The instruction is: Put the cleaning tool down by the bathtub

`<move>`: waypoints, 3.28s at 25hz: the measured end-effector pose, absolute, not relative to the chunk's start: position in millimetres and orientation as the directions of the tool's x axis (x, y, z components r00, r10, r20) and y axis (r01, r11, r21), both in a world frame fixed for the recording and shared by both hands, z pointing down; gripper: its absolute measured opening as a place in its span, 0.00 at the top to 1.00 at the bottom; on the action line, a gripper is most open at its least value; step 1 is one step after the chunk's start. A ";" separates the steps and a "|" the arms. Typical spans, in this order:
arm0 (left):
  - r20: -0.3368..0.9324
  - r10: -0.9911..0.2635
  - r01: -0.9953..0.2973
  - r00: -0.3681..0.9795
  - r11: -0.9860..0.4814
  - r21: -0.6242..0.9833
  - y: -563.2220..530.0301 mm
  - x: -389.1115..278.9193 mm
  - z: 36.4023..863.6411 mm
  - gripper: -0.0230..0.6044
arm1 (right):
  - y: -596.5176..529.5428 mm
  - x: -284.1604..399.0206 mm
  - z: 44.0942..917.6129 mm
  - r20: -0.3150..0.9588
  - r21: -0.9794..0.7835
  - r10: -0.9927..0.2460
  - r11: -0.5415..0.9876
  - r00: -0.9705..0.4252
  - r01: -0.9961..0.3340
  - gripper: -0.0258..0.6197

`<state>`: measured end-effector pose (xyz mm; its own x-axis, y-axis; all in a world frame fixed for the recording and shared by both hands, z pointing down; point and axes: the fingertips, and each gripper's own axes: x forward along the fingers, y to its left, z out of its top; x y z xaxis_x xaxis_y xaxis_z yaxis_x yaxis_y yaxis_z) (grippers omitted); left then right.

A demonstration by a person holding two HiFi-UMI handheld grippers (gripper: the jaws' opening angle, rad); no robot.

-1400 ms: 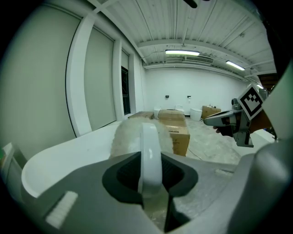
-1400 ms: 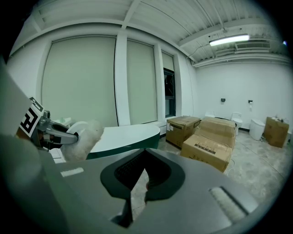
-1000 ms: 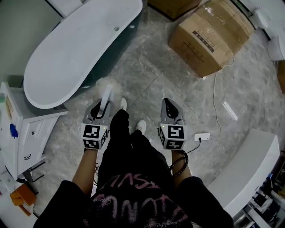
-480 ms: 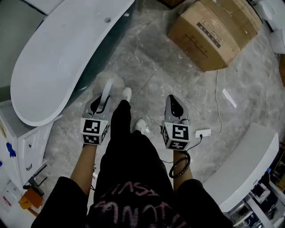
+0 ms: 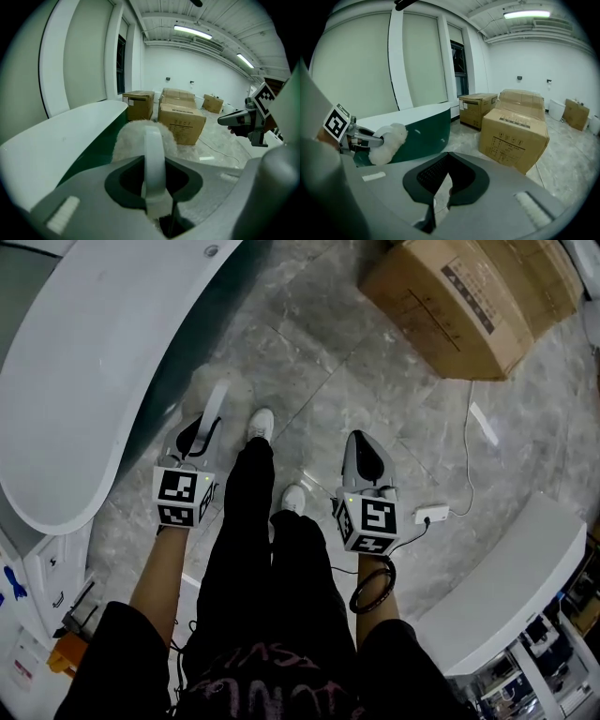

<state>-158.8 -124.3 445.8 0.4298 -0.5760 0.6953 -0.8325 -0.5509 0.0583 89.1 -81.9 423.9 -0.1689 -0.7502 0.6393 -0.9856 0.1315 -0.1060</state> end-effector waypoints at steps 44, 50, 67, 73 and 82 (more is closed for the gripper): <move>0.704 -0.600 -0.877 0.381 -0.475 0.070 -226.3 -180.4 888.4 0.82 | -166.7 100.8 875.1 0.686 -0.091 -0.706 0.157 -0.176 -0.983 0.94; 0.733 -0.566 -0.867 0.376 -0.494 0.063 -218.7 -176.4 936.5 0.82 | -167.6 98.6 919.0 0.699 -0.121 -0.688 0.155 -0.195 -0.980 0.94; 0.781 -0.508 -0.853 0.363 -0.519 0.059 -231.7 -160.0 994.3 0.82 | -176.0 89.7 987.8 0.756 -0.205 -0.603 0.148 -0.253 -0.967 0.94; 0.772 -0.517 -0.856 0.370 -0.512 0.067 -237.8 -161.2 996.8 0.82 | -176.0 90.3 986.7 0.752 -0.201 -0.614 0.135 -0.241 -0.970 0.94; 0.768 -0.515 -0.843 0.380 -0.534 0.059 -239.2 -159.9 996.8 0.82 | -173.3 92.0 983.6 0.753 -0.191 -0.617 0.127 -0.229 -0.973 0.94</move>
